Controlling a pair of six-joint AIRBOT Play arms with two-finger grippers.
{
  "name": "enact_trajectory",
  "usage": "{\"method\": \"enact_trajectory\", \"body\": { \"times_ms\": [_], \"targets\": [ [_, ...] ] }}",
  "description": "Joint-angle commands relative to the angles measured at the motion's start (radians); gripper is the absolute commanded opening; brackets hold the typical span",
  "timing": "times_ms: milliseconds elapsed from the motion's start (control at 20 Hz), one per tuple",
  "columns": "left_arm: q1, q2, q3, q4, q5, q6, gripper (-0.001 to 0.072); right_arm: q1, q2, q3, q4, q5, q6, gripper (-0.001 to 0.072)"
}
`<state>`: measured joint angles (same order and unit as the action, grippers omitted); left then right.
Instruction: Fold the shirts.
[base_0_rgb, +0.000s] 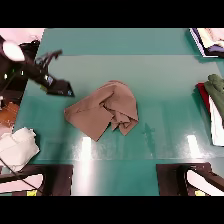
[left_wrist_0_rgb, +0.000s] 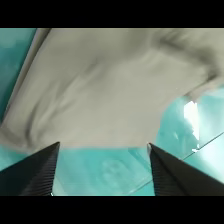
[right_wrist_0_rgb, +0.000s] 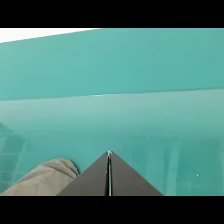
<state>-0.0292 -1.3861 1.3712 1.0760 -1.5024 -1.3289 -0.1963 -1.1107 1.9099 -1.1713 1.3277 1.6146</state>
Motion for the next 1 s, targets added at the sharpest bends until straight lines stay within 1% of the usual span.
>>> {"method": "enact_trajectory", "body": {
  "times_ms": [0, 100, 200, 300, 350, 450, 500, 650, 750, 800, 850, 900, 950],
  "targets": [
    [0.165, 0.109, -0.333, -0.018, 0.123, 0.038, 0.0644, 0.001, -0.011, 0.000, 0.002, 0.019, 0.000, 0.0019],
    [0.242, 0.172, -0.485, -0.032, 0.212, 0.040, 0.0644, 0.001, -0.021, 0.000, 0.002, 0.035, 0.000, 0.0019],
    [0.256, 0.190, -0.603, -0.050, 0.271, 0.061, 0.0645, 0.001, -0.030, 0.000, 0.002, 0.043, 0.000, 0.0019],
    [0.253, 0.190, -0.684, -0.161, 0.335, 0.119, 0.0645, 0.001, -0.032, 0.000, 0.002, 0.046, 0.000, 0.0019],
    [0.253, 0.190, -0.707, -0.209, 0.374, 0.133, 0.0644, 0.001, -0.033, 0.000, 0.002, 0.045, 0.000, 0.0019],
    [0.253, 0.190, -0.719, -0.229, 0.432, 0.126, 0.0644, 0.001, -0.032, 0.000, 0.002, 0.046, 0.000, 0.0019],
    [0.253, 0.190, -0.719, -0.237, 0.451, 0.121, 0.0644, 0.001, -0.032, 0.000, 0.002, 0.047, 0.000, 0.0019],
    [0.253, 0.189, -0.719, -0.326, 0.507, 0.125, 0.0644, 0.001, -0.032, 0.000, 0.002, 0.053, 0.000, 0.0019],
    [0.237, 0.189, -0.719, -0.349, 0.541, 0.124, 0.0643, 0.001, -0.032, 0.000, 0.002, 0.053, 0.000, 0.0020],
    [0.210, 0.189, -0.719, -0.354, 0.560, 0.124, 0.0622, 0.001, -0.032, 0.000, 0.002, 0.053, 0.000, 0.0019],
    [0.177, 0.189, -0.719, -0.354, 0.578, 0.125, 0.0514, 0.001, -0.032, 0.000, 0.002, 0.053, 0.000, 0.0020],
    [0.138, 0.189, -0.719, -0.353, 0.602, 0.124, 0.0480, 0.001, -0.032, 0.000, 0.002, 0.055, 0.000, 0.0019],
    [0.111, 0.189, -0.716, -0.353, 0.618, 0.122, 0.0475, 0.001, -0.032, 0.000, 0.002, 0.066, 0.000, 0.0019]
  ]
}}
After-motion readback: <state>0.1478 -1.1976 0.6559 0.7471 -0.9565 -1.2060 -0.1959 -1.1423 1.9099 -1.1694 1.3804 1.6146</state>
